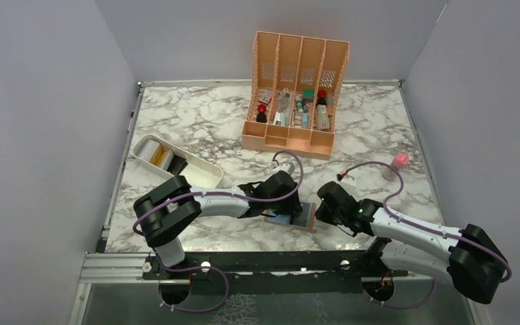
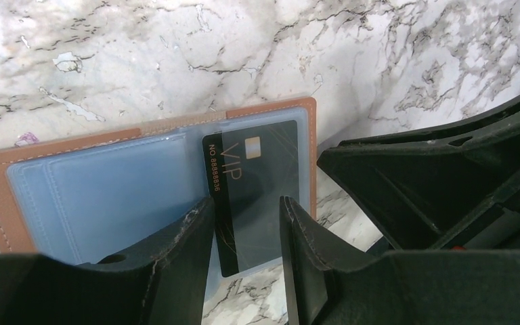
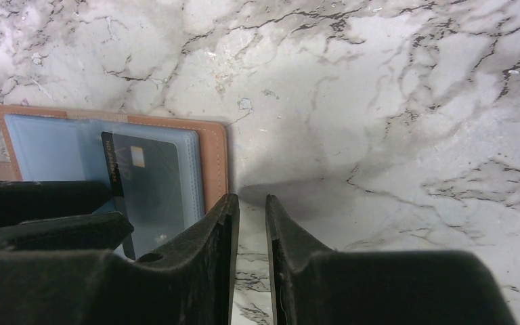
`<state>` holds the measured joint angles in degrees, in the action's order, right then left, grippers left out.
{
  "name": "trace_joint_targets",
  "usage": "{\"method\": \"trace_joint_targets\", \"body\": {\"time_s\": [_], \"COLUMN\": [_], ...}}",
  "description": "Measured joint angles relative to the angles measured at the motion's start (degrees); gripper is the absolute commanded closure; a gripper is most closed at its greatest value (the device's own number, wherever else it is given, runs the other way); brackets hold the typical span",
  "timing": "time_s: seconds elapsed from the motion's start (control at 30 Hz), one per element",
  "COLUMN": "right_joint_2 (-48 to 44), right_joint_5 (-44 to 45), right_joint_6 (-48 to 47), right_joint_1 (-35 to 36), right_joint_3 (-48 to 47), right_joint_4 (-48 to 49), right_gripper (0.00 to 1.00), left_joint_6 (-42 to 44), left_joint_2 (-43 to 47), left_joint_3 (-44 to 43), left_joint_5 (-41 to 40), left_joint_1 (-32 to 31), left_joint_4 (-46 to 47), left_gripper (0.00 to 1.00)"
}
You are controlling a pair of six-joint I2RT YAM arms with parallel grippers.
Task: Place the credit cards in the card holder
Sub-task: Insert the credit card into the card holder.
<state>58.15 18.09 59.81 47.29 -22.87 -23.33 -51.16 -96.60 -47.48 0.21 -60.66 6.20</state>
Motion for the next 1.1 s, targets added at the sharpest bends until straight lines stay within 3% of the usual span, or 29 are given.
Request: {"method": "trace_joint_targets", "body": {"time_s": [0.53,0.77,0.93,1.1], "right_joint_2": [0.6,1.3,0.3,-1.3], "right_joint_5": [-0.2,-1.2,-3.4,-6.7], "right_joint_6": [-0.7,-2.8,-3.3,-3.3], "right_joint_1": [0.0,0.0,0.0,0.0], "right_joint_3": [0.0,-1.4,-5.0,-8.4], "right_joint_4": [1.3,0.6,-2.0,-3.8], "right_gripper": [0.73,0.71,0.61,0.45], "left_joint_6": [-2.0,-1.8,0.2,2.3], "left_joint_2": [-2.1,2.3,5.1,7.4], "left_joint_3": [-1.6,-1.2,-1.6,-0.7], "left_joint_5": [-0.9,-1.4,-3.5,-3.1], "left_joint_1": [-1.8,-0.6,1.0,5.6], "left_joint_4": [1.3,-0.2,-4.1,-5.9], "left_gripper": [0.57,0.57,0.57,0.57]}}
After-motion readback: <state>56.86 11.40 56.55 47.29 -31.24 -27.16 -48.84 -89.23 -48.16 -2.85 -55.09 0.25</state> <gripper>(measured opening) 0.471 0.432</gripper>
